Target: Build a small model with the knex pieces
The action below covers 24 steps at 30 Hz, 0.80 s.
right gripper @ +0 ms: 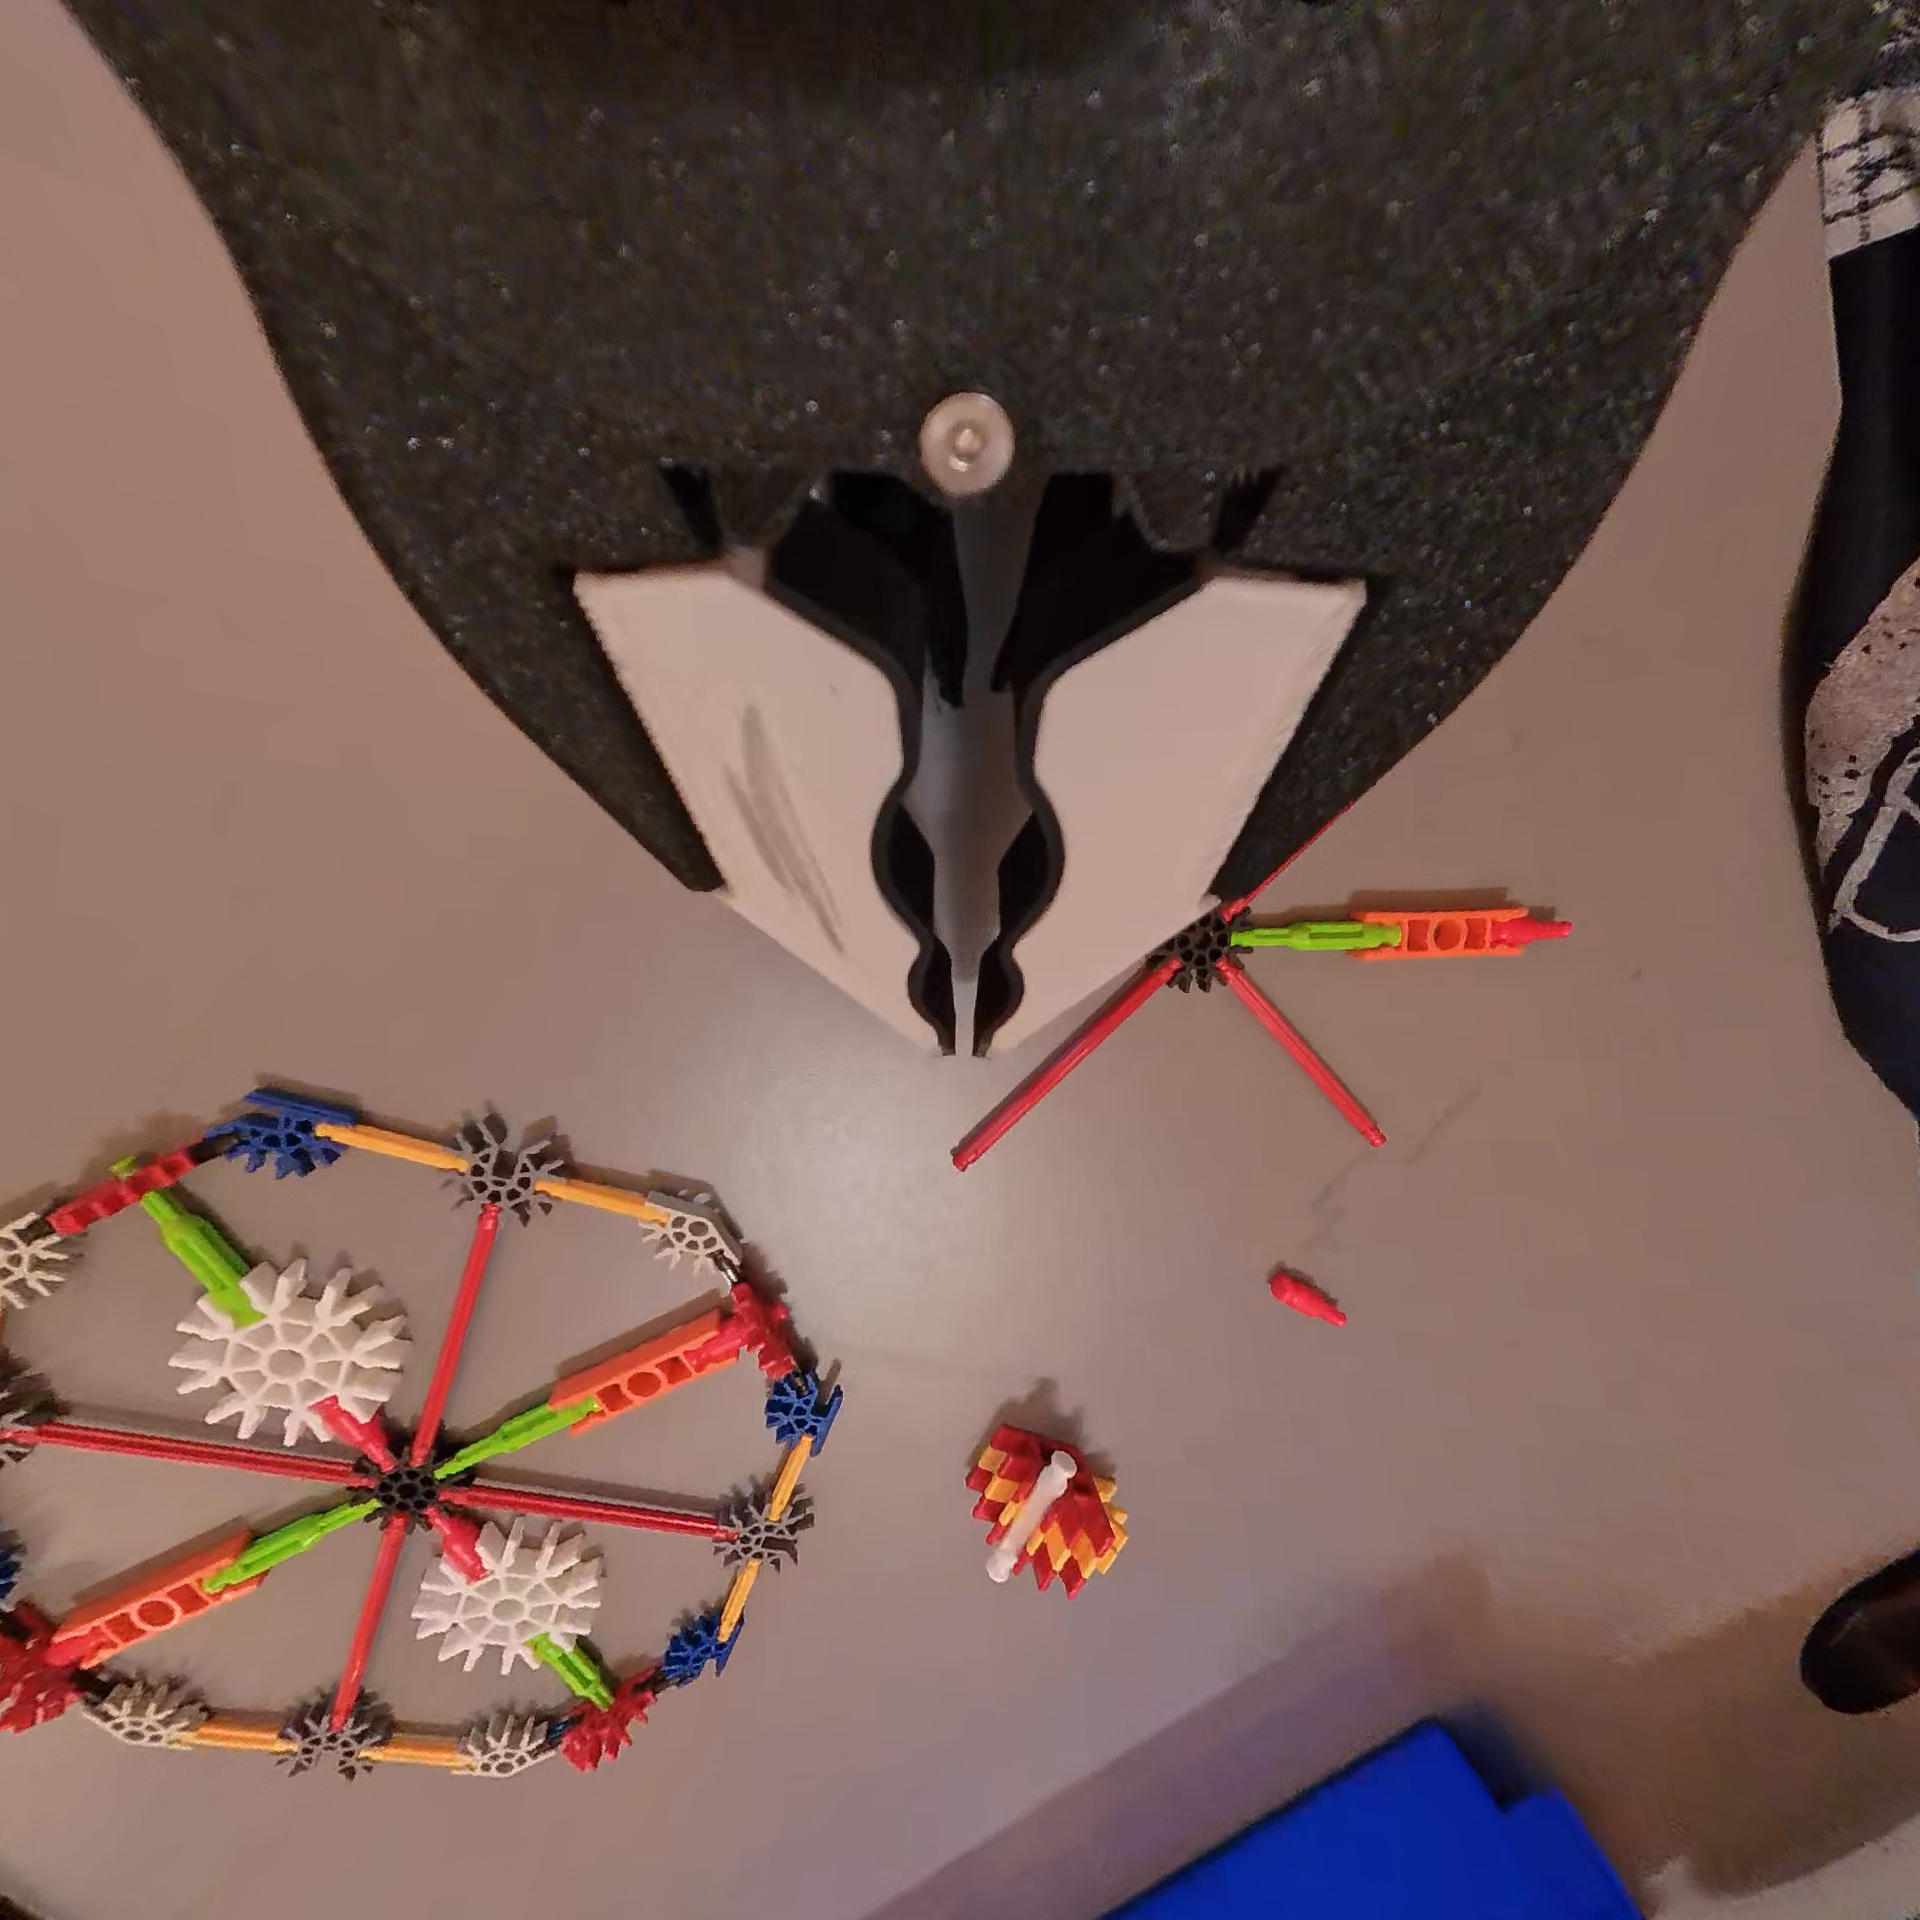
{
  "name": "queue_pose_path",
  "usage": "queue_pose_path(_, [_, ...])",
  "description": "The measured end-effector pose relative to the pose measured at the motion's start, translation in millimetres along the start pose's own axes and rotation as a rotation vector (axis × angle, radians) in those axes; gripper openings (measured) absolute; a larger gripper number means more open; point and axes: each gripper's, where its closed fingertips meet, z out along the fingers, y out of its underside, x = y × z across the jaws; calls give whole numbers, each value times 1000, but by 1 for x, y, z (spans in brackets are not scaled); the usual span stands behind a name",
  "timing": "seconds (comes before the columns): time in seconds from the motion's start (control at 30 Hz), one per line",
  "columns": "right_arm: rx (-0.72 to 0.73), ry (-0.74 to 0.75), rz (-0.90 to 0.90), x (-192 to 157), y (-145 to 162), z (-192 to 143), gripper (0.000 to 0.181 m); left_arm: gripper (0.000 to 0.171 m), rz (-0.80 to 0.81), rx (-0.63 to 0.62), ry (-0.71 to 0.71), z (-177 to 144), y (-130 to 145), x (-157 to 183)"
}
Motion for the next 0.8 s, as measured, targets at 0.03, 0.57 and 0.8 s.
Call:
queue_pose_path(0.03, [-2, 0, 0, 0, 0, 0, 3, 23, -1, -35, 6, 11, 3, -4])
queue_pose_path(0.57, [-15, -13, 19, 0, 3, 2, 2, 8, 165, -298, 0, 97, -5, -57])
queue_pose_path(0.8, [-12, -19, 25, 0, 2, 1, 2, 8, 227, -397, 47, 118, 9, -57])
